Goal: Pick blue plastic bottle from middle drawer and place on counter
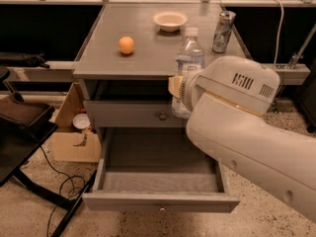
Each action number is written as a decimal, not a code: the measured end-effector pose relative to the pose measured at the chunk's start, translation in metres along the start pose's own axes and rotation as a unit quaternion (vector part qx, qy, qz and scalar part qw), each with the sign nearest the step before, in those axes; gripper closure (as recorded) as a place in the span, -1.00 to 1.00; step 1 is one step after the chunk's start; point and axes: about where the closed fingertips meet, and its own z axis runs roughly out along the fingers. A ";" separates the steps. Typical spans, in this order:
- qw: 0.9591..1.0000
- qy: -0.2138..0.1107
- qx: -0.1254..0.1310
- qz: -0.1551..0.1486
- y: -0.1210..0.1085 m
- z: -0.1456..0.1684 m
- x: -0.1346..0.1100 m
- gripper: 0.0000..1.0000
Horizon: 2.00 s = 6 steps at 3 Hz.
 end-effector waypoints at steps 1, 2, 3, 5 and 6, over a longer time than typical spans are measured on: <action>1.000 0.000 0.000 0.000 0.000 0.000 0.000 1.00; 1.000 0.007 0.005 0.001 -0.004 0.002 -0.002 1.00; 0.998 0.039 0.050 0.031 -0.022 0.038 0.009 1.00; 0.983 0.087 0.099 0.127 -0.025 0.101 0.054 1.00; 0.972 0.111 0.101 0.178 -0.018 0.126 0.064 1.00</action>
Offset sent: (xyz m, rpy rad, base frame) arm 0.0042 0.0191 -0.0101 0.0291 -0.0774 0.0306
